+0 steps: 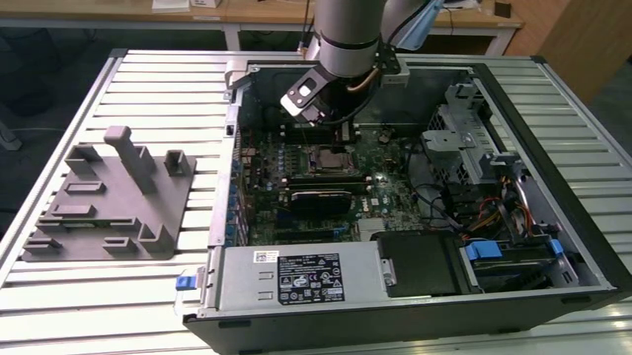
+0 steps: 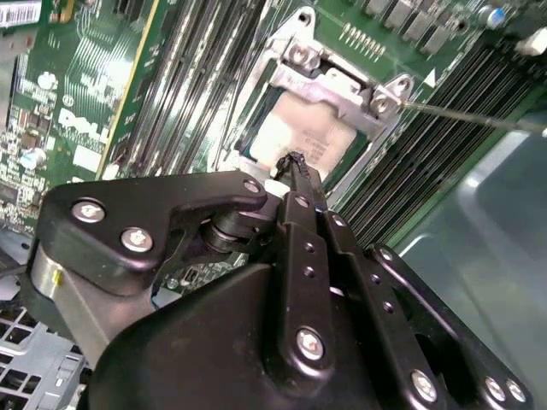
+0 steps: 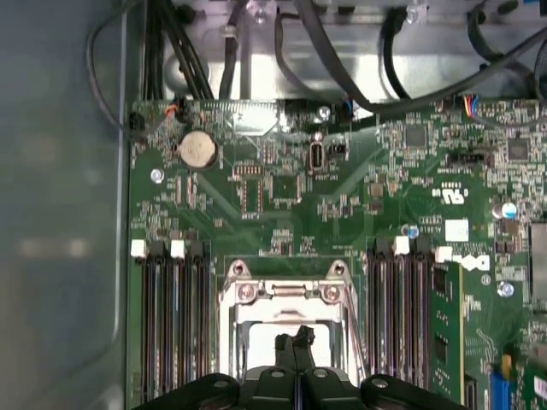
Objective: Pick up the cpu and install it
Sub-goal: 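Close the cpu cover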
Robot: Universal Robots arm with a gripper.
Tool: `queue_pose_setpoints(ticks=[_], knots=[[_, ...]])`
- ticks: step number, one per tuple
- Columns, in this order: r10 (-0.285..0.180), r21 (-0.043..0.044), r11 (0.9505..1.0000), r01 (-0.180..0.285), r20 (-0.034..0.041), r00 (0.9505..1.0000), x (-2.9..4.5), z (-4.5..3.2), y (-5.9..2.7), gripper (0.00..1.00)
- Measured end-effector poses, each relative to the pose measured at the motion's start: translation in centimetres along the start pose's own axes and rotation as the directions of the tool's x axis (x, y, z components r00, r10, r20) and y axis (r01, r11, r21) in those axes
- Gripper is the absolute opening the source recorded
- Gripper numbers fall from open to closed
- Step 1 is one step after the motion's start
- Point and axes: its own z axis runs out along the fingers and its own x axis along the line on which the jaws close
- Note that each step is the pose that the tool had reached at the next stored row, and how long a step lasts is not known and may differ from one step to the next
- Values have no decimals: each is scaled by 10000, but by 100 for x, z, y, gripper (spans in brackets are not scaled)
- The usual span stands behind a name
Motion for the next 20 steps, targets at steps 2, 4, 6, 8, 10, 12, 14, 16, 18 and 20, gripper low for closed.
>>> queue_pose_setpoints(ticks=[2, 4, 6, 8, 10, 12, 14, 16, 18, 20], knots=[[1, 0, 10000, -1, 0, 10000, 0, 0, -13, 11], [0, 1, 10000, 0, 1, 10000, 0, 0, -13, 11], [-1, 1, 10000, 1, 1, 10000, 0, 0, -14, 11], [-10, 0, 10000, 10, 1, 10000, 0, 0, -14, 11], [-119, 3, 9999, 119, -3, 9999, 0, 0, -14, 11], [-385, 7, 9993, 385, -13, 9993, 0, 1, -15, 11], [-754, 13, 9972, 754, -25, 9972, 0, 1, -14, 11], [-1112, 18, 9938, 1112, -39, 9938, 0, 1, -14, 11], [-1448, 22, 9895, 1448, -51, 9894, 0, 1, -14, 11], [-1685, 25, 9857, 1685, -60, 9857, 0, 1, -14, 11]])
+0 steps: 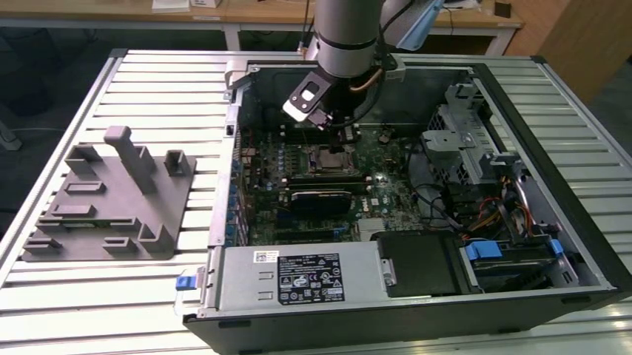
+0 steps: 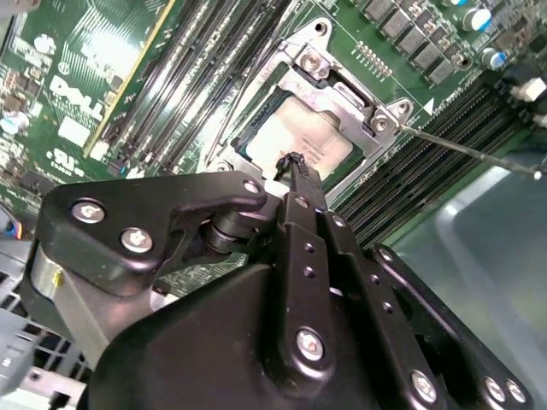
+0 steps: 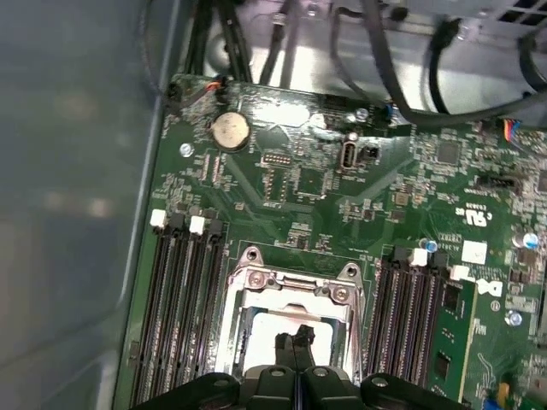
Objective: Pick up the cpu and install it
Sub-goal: 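Close the cpu cover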
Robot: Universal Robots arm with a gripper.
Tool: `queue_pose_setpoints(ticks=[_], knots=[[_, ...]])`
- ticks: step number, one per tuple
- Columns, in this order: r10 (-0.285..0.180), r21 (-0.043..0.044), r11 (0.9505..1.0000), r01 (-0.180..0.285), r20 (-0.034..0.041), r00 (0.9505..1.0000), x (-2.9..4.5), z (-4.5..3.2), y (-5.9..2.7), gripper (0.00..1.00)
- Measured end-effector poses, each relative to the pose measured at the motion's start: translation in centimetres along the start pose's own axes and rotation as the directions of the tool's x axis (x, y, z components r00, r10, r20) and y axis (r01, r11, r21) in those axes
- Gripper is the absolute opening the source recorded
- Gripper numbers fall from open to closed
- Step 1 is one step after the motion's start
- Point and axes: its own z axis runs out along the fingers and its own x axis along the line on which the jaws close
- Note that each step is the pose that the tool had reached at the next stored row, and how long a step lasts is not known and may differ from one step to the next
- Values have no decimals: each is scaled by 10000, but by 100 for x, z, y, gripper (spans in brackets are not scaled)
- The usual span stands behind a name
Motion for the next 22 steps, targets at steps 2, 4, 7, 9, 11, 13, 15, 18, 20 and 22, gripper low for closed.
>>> queue_pose_setpoints(ticks=[2, 4, 7, 9, 11, 13, 15, 18, 20, 22], knots=[[-195, 3, 9998, 195, -7, 9998, 0, 0, 0, 11], [-435, 6, 9991, 435, -16, 9991, 0, 0, 0, 11], [-861, 13, 9963, 861, -31, 9963, 0, 1, 0, 11], [-1174, 18, 9931, 1174, -42, 9931, 0, 1, 0, 11], [-1454, 21, 9894, 1454, -53, 9894, 0, 1, 0, 11], [-1708, 24, 9853, 1708, -62, 9853, 0, 1, 0, 11], [-1953, 27, 9807, 1953, -71, 9807, 0, 1, 0, 11], [-2292, 30, 9734, 2292, -84, 9734, 0, 1, 0, 11], [-2517, 32, 9678, 2518, -93, 9678, 0, 1, 0, 11], [-2733, 34, 9619, 2734, -102, 9619, 0, 1, 0, 11]])
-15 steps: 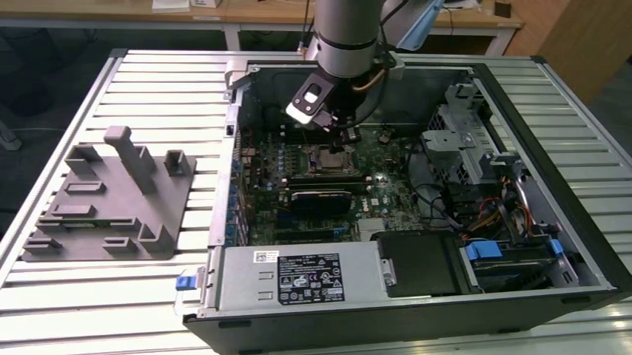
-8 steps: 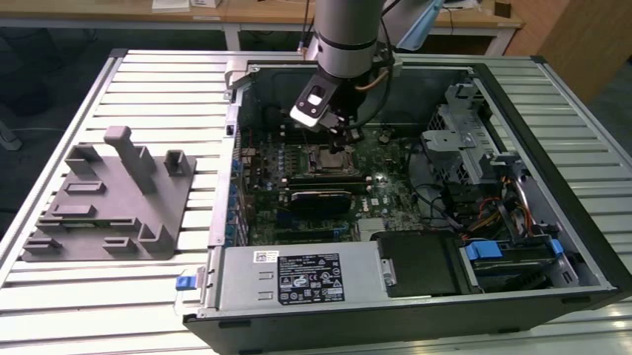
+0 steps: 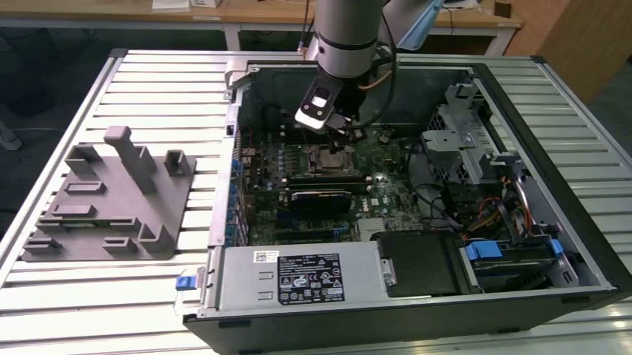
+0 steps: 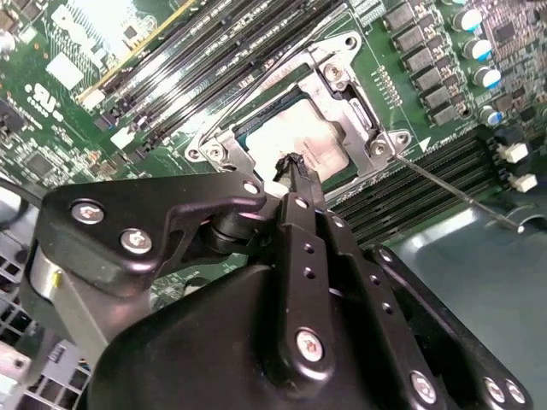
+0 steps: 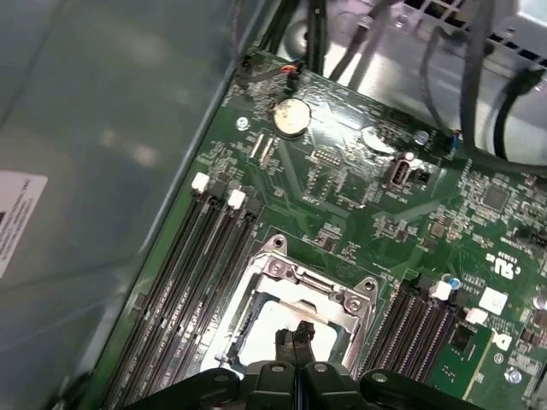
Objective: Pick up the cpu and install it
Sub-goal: 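Close the cpu cover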
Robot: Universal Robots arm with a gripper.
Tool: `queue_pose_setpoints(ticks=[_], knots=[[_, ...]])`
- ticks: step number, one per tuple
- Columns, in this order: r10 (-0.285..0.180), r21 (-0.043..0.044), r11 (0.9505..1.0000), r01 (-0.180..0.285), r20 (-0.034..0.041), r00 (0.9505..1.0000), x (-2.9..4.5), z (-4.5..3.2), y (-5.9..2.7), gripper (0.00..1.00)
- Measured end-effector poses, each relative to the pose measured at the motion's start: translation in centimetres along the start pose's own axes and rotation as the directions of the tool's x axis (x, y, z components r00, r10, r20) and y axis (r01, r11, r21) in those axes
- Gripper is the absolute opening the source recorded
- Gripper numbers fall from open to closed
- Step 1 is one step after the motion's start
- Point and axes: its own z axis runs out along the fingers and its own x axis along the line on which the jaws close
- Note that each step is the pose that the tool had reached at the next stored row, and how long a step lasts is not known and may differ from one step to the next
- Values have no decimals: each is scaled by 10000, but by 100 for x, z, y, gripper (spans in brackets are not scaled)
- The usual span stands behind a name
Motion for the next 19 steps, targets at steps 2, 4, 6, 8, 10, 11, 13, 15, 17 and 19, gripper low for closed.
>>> queue_pose_setpoints(ticks=[2, 4, 6, 8, 10, 11, 13, 15, 17, 19], knots=[[-229, 4, 9997, 229, -8, 9997, 0, 0, 0, 11], [-457, 7, 9990, 457, -16, 9990, 0, 0, 0, 11], [-688, 11, 9976, 688, -25, 9976, 0, 0, 0, 11], [-934, 14, 9956, 934, -34, 9956, 0, 1, 0, 11], [-1179, 18, 9930, 1179, -42, 9930, 0, 0, 0, 11], [-1302, 19, 9915, 1302, -47, 9915, 0, 1, 0, 11], [-1542, 22, 9880, 1542, -55, 9880, 0, 1, 0, 11], [-1770, 24, 9842, 1770, -64, 9842, 0, 1, 0, 11], [-2010, 28, 9796, 2011, -73, 9796, 0, 1, 0, 11], [-2260, 29, 9741, 2260, -83, 9741, 0, 1, 0, 11]])
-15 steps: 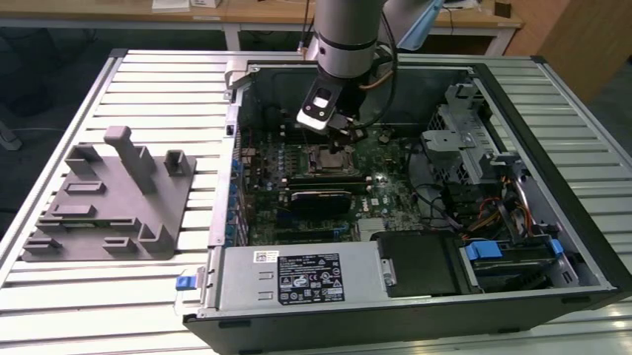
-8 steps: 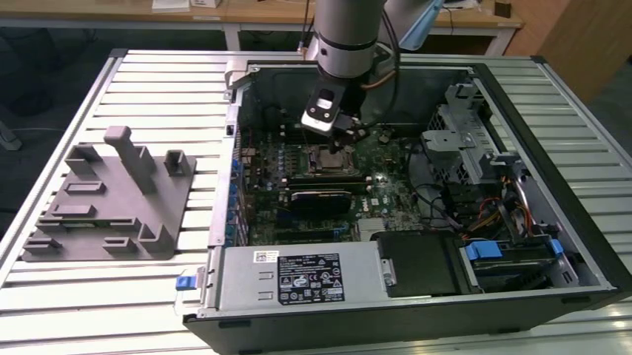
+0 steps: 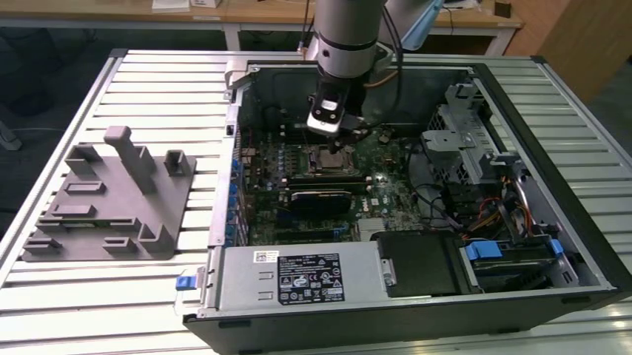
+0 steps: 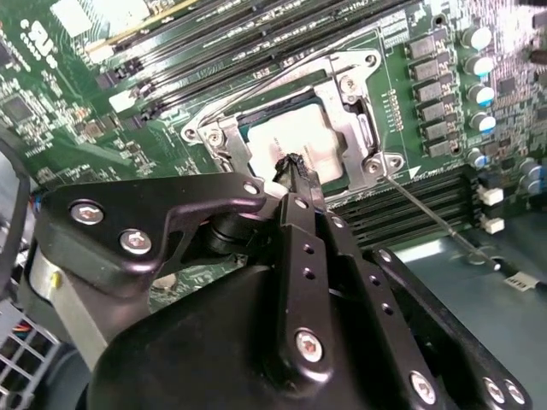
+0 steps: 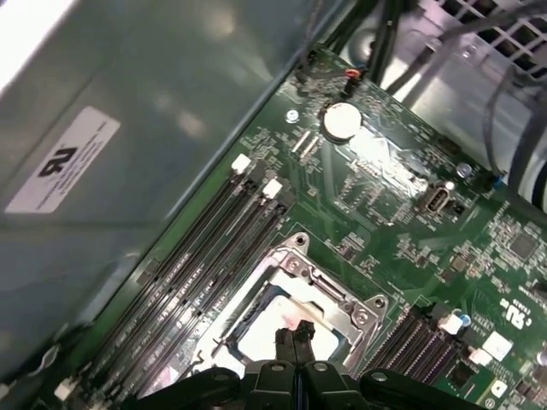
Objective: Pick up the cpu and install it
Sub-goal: 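Close the cpu cover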
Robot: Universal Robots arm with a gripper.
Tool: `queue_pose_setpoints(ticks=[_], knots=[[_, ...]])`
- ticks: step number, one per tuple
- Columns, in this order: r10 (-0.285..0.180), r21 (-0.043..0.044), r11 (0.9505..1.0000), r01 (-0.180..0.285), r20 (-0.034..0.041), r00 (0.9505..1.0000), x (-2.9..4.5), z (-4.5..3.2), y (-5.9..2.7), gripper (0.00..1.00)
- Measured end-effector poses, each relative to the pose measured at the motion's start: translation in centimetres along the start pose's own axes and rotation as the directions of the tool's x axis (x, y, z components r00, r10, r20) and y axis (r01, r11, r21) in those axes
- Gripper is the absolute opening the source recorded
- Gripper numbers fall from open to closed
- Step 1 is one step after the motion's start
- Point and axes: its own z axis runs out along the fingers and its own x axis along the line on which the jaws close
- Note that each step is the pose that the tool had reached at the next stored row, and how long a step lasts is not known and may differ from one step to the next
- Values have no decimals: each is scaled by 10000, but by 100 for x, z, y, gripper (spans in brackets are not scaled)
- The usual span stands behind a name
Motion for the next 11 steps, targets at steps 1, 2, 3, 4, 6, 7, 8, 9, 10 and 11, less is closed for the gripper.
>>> queue_pose_setpoints(ticks=[1, 2, 3, 4, 6, 7, 8, 9, 10, 11], knots=[[-133, 3, 9999, 133, -5, 9999, 0, 0, 0, 11], [-278, 5, 9996, 278, -10, 9996, 0, 0, 0, 11], [-417, 7, 9991, 417, -15, 9991, 0, 0, 0, 11], [-556, 10, 9985, 556, -20, 9985, 0, 0, 0, 11], [-846, 14, 9964, 846, -30, 9964, 0, 0, 0, 11], [-992, 16, 9951, 992, -35, 9951, 0, 0, 0, 11], [-1135, 18, 9935, 1136, -41, 9935, 0, 0, 0, 11], [-1277, 20, 9918, 1277, -46, 9918, 0, 1, 0, 11], [-1420, 22, 9899, 1420, -51, 9898, 0, 1, 0, 11], [-1570, 24, 9876, 1570, -57, 9876, 0, 1, 0, 11]])
